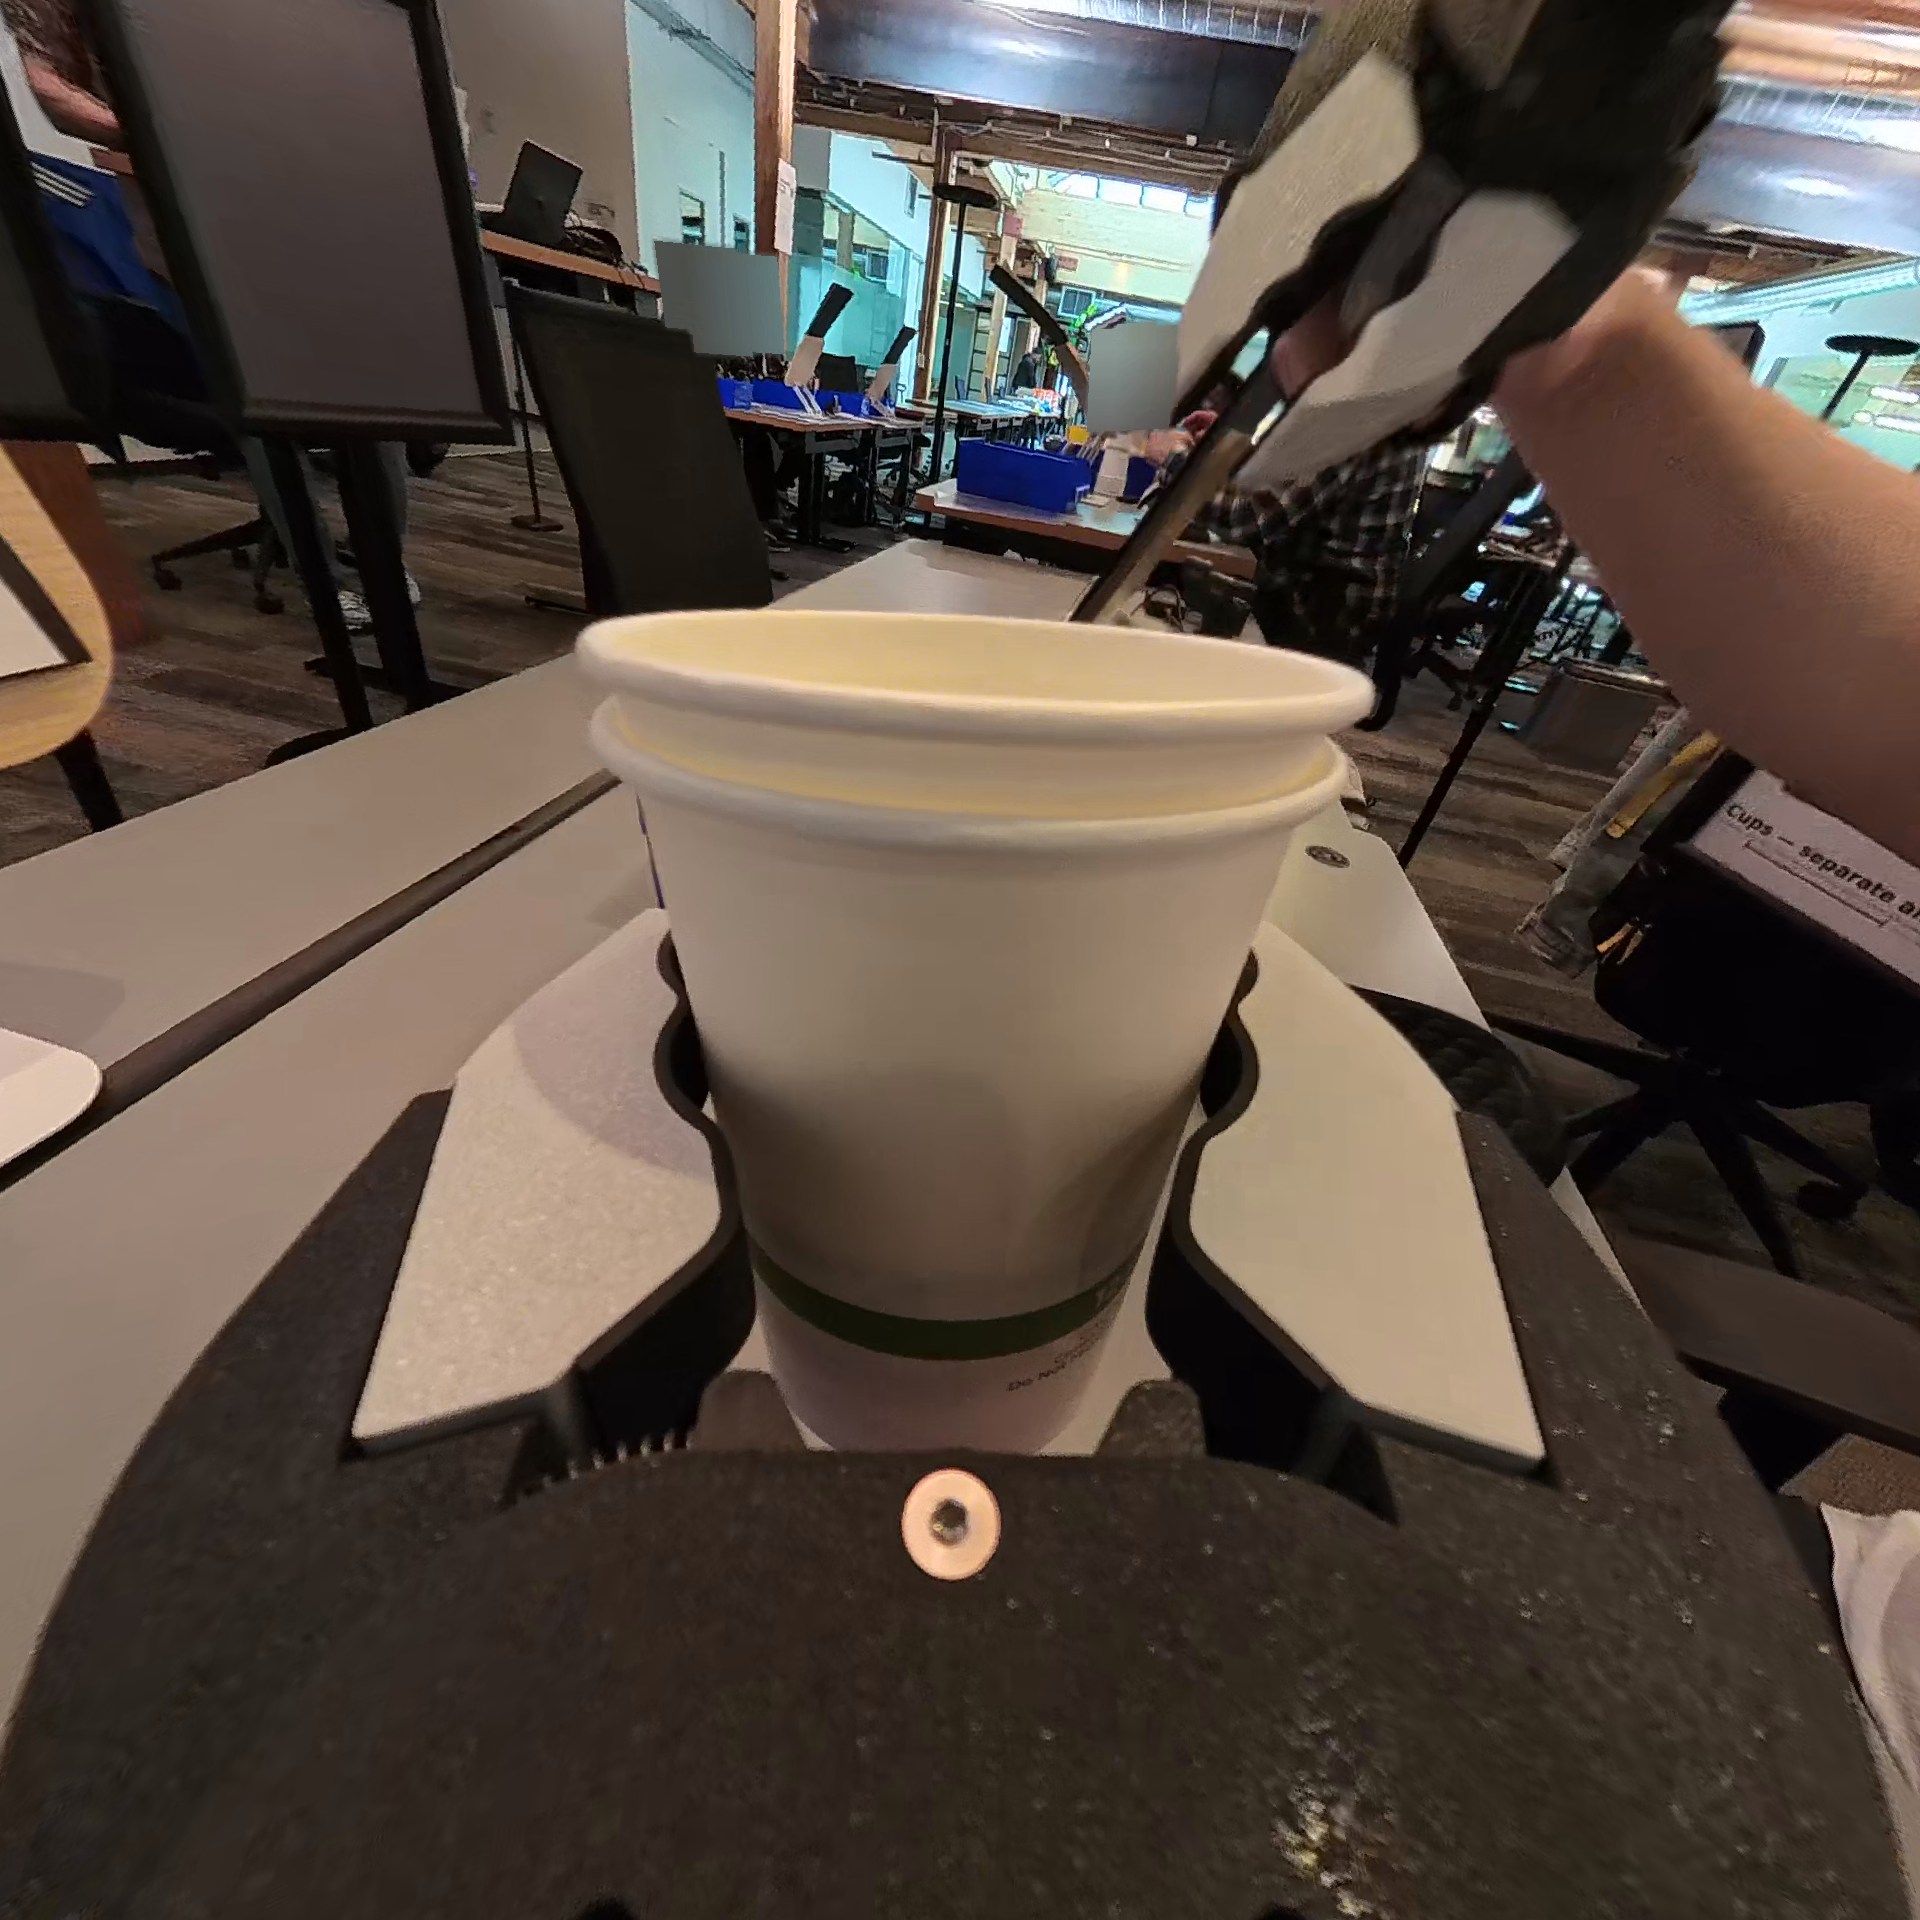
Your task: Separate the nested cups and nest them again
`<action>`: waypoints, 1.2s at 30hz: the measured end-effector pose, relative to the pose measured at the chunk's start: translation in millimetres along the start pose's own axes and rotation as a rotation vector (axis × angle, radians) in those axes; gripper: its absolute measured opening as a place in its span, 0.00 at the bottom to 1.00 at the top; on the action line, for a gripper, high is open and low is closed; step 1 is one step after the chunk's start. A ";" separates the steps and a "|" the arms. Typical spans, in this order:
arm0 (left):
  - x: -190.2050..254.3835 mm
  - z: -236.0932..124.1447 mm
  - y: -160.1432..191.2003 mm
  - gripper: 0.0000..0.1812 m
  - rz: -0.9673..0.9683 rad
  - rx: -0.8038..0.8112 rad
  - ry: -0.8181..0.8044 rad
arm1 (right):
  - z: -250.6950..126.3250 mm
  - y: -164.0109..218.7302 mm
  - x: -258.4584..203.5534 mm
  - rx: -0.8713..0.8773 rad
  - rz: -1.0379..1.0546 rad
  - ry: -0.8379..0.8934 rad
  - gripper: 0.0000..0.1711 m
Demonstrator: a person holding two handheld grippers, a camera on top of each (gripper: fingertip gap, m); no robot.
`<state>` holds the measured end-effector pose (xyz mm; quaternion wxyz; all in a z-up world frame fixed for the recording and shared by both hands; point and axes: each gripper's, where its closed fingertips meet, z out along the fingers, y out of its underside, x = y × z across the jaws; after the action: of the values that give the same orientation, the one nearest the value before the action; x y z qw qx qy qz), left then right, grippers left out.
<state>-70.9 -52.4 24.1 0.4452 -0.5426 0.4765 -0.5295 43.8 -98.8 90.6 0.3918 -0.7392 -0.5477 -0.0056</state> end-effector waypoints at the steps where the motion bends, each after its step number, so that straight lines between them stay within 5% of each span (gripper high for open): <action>1: 2.7 1.5 1.3 0.53 0.006 -0.007 0.003 | 2.6 -20.7 -10.2 0.010 -0.051 -0.027 0.10; 5: 10.7 5.1 3.7 0.53 0.021 -0.028 0.011 | 27.7 -67.4 -43.7 -0.028 -0.189 -0.146 0.10; 14: 16.0 5.6 3.0 0.53 0.031 -0.035 0.028 | 71.2 -89.5 -62.5 -0.118 -0.282 -0.246 0.05; 36: 21.8 2.5 -5.8 0.52 0.017 -0.009 0.070 | 65.1 -107.4 -62.7 -0.148 -0.316 -0.264 0.02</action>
<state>-68.4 -73.2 32.9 0.4303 -0.5219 0.4987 -0.5420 -96.1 -101.2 79.7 0.2554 -0.6652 -0.7015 -0.0104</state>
